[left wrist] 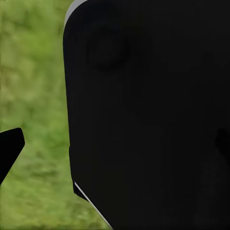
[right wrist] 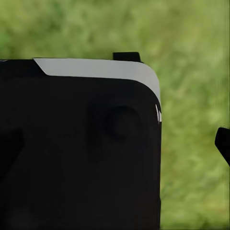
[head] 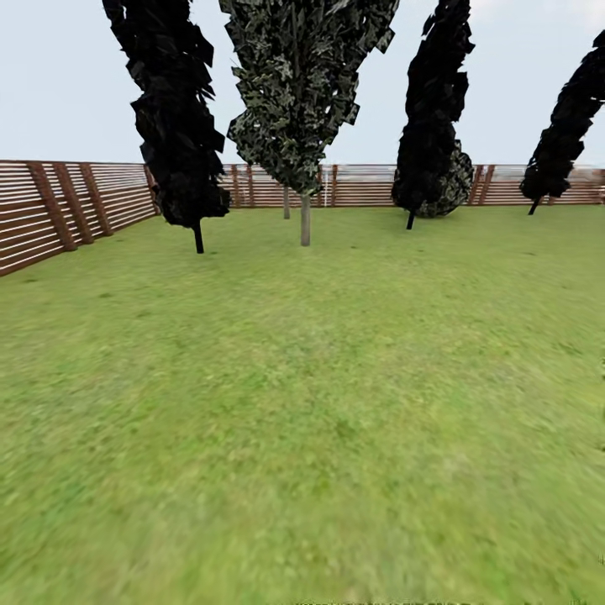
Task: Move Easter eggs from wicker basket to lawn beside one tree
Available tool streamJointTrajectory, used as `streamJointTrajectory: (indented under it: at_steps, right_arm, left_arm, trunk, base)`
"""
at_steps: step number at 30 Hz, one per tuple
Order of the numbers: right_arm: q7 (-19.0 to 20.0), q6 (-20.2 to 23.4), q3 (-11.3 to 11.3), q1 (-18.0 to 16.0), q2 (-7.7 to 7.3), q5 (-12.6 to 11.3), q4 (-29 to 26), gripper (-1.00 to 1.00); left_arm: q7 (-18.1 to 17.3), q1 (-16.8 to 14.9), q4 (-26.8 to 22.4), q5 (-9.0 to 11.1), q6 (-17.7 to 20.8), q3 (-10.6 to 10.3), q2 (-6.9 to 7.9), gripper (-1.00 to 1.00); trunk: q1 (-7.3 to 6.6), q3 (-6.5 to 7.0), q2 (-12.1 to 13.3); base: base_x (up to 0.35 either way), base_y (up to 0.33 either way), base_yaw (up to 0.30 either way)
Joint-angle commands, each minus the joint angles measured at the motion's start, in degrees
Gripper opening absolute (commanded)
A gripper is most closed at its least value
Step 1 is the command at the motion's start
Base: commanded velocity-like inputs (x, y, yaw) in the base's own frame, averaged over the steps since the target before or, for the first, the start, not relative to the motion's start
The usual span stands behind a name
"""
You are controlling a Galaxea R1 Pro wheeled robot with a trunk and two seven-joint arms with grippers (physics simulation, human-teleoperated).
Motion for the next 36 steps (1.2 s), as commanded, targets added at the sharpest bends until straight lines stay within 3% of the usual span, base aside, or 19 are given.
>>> streamJointTrajectory:
  at_steps: [1, 8, 10, 11, 13, 36]
  right_arm:
    - [0.0, -0.2, 0.0, 0.0, 0.0, -0.1, 0.1, 1.0]
    - [0.0, -0.2, 0.1, 0.0, 0.11, 0.0, 0.1, 1.0]
    - [-0.1, -0.2, 0.1, 0.0, 0.13, 0.0, 0.1, 1.0]
    - [-0.1, -0.2, 0.0, 0.0, 0.16, 0.0, 0.1, 1.0]
    - [-0.1, -0.2, 0.0, 0.0, 0.17, 0.0, 0.1, 1.0]
    - [-0.1, -0.3, 0.0, 0.0, -0.05, 0.0, -0.4, 1.0]
  left_arm:
    - [0.0, 0.0, 0.0, 0.0, -0.1, 0.0, 0.0, 1.0]
    - [0.1, 0.0, 0.0, -0.2, -0.1, -0.1, 0.56, 1.0]
    - [0.2, 0.0, 0.0, -0.5, -0.1, -0.1, 1.76, 1.0]
    - [0.3, 0.0, -0.1, -0.5, -0.1, -0.2, 3.52, 1.0]
    - [0.3, 0.0, -0.1, -0.6, -0.1, -0.2, 5.13, 1.0]
    - [0.3, 0.0, -0.1, -0.2, -0.1, -0.4, 4.92, 1.0]
  trunk:
    - [0.0, -0.12, 0.0]
    - [0.0, -0.62, 0.0]
    - [0.0, -0.77, 0.0]
    - [0.0, -0.84, 0.0]
    - [0.0, -0.98, 0.0]
    - [0.0, -2.58, 0.0]
  base:
    - [0.0, 0.0, -0.19]
    - [0.0, 0.0, -0.191]
    - [0.0, 0.0, -0.192]
    - [0.0, 0.0, -0.192]
    - [0.0, 0.0, -0.192]
    - [0.0, 0.0, -0.196]
